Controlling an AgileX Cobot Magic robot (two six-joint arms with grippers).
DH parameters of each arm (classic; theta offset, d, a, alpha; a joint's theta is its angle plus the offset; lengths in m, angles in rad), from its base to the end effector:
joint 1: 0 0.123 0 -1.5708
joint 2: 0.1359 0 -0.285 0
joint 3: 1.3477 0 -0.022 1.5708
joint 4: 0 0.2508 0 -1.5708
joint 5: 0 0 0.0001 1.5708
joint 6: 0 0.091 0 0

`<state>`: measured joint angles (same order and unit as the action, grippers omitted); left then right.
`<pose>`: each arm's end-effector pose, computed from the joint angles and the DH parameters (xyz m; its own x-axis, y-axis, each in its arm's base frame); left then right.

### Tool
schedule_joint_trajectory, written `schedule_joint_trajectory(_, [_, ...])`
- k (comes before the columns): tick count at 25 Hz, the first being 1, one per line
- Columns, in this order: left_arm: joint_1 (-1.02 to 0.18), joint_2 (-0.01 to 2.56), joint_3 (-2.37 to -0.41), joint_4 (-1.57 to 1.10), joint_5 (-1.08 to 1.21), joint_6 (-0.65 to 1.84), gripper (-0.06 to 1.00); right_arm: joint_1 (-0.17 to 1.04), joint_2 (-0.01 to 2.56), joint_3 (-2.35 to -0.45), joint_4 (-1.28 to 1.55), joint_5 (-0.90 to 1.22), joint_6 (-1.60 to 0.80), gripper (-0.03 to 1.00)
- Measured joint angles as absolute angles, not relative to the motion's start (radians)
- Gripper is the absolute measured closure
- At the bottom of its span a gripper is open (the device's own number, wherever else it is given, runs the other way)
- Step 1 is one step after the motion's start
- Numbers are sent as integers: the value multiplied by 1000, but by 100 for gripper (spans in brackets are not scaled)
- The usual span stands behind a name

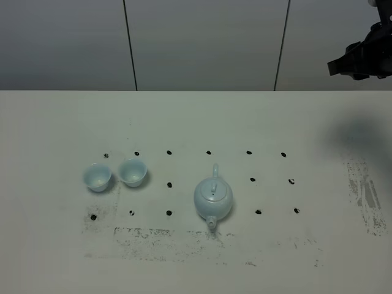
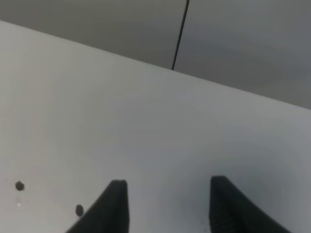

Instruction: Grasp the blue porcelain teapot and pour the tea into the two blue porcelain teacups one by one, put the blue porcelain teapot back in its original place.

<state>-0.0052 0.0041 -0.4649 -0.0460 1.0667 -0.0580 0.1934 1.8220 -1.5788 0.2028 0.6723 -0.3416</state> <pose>-0.0007 -0.0037 0.2671 -0.4970 -0.0775 -0.8643 0.0003 0.9960 -0.0895 0.4104 0.0920 0.3037 -0.6547 -0.3113 -0.6888 -0.4000 0.9159 -0.0337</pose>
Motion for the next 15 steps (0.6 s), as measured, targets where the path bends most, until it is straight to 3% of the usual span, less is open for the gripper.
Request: schedule_joint_trajectory(15, [-5, 4, -465, -46, 1068, -58, 65, 195, 1822, -1579, 269, 668, -342, 60])
